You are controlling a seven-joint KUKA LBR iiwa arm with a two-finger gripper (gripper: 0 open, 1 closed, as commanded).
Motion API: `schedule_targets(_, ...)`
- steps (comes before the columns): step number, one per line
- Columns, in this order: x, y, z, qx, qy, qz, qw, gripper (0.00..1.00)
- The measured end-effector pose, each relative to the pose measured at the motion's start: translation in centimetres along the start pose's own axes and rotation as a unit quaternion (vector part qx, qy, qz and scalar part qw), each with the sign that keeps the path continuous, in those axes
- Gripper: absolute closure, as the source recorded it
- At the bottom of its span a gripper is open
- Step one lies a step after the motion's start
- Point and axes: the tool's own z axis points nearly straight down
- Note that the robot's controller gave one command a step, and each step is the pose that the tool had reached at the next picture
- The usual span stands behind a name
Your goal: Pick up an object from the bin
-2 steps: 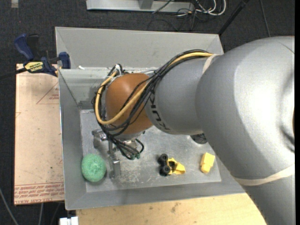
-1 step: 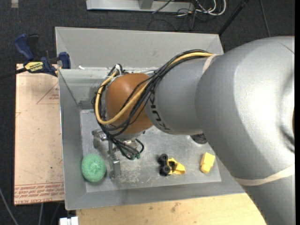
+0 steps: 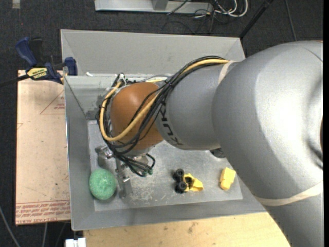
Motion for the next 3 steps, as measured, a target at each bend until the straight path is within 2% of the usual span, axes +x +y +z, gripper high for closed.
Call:
schedule_targets(1, 1.5, 2.7, 0.0, -0.002, 0.0004, -0.174, 0.9847, 1.0)
schedule_targets(2, 1.5, 2.7, 0.0, -0.002, 0.0004, -0.174, 0.9847, 1.0)
schedule_targets(3, 2.0, 1.0, -5.3, -0.002, 0.003, -0.162, 0.9868, 1.0)
